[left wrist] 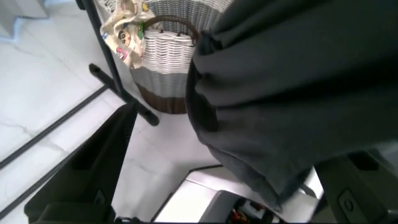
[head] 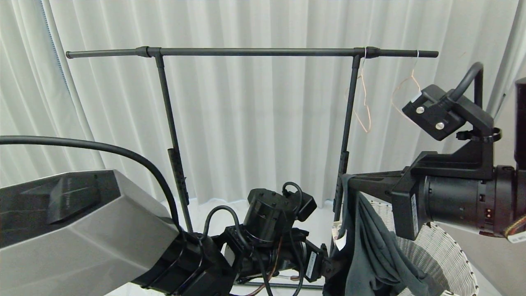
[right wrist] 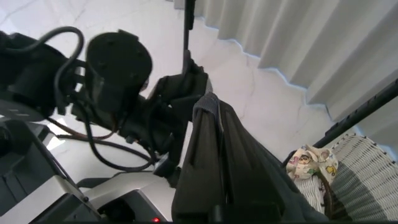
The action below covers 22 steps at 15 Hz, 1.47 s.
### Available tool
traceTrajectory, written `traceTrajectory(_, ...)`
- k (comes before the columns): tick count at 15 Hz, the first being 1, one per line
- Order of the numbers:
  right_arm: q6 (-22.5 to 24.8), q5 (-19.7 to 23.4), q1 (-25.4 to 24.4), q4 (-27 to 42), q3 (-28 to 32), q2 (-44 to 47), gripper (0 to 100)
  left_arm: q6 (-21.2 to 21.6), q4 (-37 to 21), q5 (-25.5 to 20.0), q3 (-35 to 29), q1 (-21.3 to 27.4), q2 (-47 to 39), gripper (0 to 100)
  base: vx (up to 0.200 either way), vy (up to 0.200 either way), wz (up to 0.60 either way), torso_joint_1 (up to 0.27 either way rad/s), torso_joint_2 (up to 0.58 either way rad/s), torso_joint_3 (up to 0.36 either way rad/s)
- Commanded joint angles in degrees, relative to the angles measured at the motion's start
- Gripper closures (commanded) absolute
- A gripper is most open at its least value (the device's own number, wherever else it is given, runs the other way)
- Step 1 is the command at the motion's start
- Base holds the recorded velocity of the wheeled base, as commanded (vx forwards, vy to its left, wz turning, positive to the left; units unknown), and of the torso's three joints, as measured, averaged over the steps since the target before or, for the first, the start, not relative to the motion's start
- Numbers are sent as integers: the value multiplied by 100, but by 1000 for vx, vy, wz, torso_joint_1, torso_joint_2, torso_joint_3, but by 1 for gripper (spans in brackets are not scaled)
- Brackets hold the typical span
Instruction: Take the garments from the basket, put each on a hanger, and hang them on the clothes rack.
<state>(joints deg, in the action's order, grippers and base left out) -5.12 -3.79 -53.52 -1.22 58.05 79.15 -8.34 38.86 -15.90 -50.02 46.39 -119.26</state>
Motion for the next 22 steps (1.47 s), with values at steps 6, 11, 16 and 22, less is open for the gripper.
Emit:
traceTrajectory(6,11,-8,175,-1,-13,-76,100,-1,16,570,98,2,-212,100,0,0,0,0,0,0)
traceTrajectory(11,169,-60,755,-19,-22,-93,100,-335,-423,1352,440,-244,1713,100,0,0,0,0,0,0)
traceTrajectory(16,609,-60,1089,-265,127,-339,100,-871,-3043,1361,-386,-297,4306,100,0,0,0,0,0,0)
traceTrajectory(22,1215,-166,1089,-256,558,-638,100,-810,-4959,1783,-2926,-288,4728,100,0,0,0,0,0,0)
